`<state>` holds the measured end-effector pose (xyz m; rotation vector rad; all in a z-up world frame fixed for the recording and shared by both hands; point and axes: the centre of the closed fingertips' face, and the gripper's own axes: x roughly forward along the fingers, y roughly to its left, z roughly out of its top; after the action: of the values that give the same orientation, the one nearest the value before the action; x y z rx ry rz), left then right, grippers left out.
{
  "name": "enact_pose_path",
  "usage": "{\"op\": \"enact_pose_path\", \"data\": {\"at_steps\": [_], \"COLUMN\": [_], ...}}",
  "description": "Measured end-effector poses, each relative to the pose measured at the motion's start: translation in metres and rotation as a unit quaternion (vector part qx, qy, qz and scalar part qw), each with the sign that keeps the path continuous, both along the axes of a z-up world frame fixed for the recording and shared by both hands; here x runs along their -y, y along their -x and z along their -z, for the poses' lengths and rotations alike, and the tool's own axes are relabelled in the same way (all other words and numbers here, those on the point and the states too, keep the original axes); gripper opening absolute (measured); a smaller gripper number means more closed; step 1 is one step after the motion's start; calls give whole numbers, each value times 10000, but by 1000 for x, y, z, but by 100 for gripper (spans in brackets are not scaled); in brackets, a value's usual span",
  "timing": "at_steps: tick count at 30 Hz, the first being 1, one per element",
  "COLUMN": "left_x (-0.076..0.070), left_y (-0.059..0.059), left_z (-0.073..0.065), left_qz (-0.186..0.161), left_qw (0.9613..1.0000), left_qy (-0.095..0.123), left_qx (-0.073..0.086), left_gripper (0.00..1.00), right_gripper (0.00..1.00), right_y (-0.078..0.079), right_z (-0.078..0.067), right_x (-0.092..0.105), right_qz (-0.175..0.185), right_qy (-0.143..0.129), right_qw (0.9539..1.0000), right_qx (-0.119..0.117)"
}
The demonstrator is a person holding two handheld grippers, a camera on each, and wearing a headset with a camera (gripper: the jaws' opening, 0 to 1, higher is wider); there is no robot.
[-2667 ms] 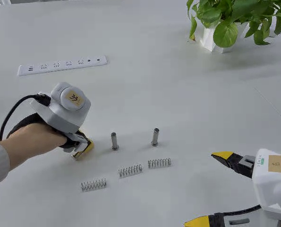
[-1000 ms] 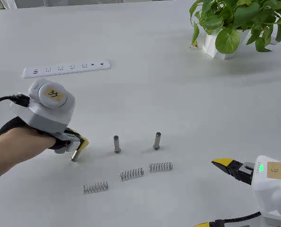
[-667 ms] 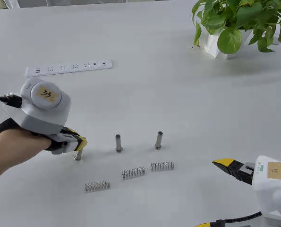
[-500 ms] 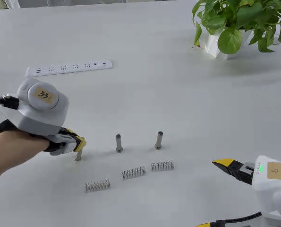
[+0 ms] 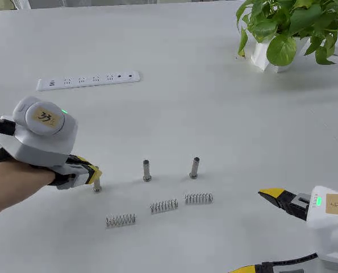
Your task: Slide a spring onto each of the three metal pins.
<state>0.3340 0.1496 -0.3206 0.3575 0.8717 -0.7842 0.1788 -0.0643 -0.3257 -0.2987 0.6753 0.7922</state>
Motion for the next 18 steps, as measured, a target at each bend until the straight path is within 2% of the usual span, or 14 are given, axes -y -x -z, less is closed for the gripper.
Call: {"op": "enact_pose_path", "data": {"at_steps": [10,18], "left_x": [-8,-7], "left_y": [3,4], "left_z": [0,0], "left_qz": [-118,-17], "left_qw": [9999,10000], "left_qy": [50,59], "left_qx": [-25,73], "left_gripper": [4,5], "right_gripper": [94,94], "right_y": [0,1], "right_z": [0,0], "right_x": [-4,-4], "right_qz": [-61,-63], "right_qy": [11,32], "right_qw": [10000,10000], "right_qx": [-13,-10]}}
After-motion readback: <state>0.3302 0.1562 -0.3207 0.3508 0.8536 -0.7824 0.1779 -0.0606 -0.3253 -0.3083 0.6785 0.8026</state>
